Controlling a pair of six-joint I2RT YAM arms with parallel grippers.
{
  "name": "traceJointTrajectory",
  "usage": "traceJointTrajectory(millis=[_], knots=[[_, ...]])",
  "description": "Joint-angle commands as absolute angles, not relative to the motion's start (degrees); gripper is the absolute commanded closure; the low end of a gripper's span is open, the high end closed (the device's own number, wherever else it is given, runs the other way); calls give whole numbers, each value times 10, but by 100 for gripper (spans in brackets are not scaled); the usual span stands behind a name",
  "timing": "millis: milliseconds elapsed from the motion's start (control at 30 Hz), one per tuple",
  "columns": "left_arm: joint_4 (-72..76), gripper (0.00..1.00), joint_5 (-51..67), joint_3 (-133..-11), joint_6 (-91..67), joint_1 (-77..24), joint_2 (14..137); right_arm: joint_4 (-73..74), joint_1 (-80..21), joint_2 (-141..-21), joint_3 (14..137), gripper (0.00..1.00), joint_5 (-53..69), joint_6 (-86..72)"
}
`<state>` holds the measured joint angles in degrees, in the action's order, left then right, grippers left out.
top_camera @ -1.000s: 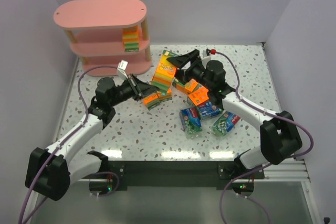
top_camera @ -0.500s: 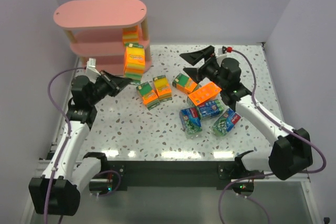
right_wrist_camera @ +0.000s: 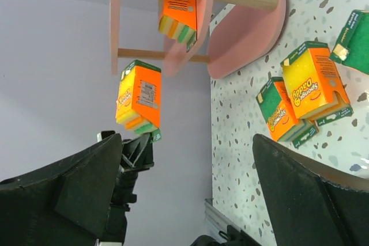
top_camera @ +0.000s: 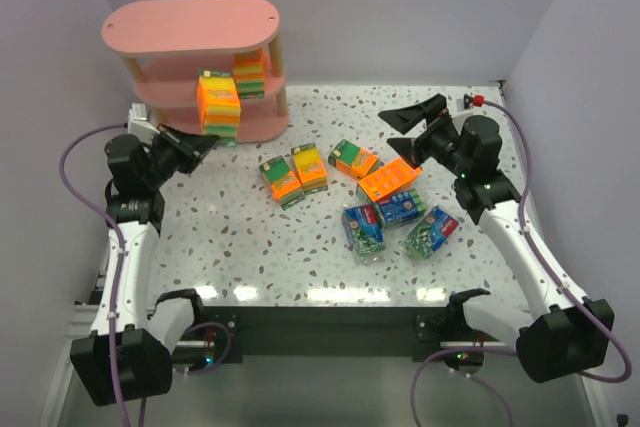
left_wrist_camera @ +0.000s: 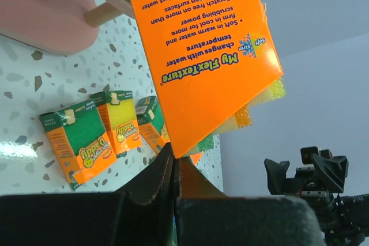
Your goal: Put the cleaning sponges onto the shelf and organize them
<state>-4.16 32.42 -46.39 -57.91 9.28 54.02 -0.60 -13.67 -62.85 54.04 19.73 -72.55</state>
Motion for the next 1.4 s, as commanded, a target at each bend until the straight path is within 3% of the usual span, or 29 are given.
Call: traceJointTrajectory(millis=[0,333,733,1367], knots=[[24,100,356,-476,-590,126,553,37,-121,-608,542,1,234,-693],[164,100,452,-504,-615,171,689,54,-113,-611,551,1,258,-681],[313,100,485,-576,-688,188,866,48,-110,-597,534,1,262,-682],[261,100,490,-725,-691,159,1035,32,-108,-597,515,1,263,-693]])
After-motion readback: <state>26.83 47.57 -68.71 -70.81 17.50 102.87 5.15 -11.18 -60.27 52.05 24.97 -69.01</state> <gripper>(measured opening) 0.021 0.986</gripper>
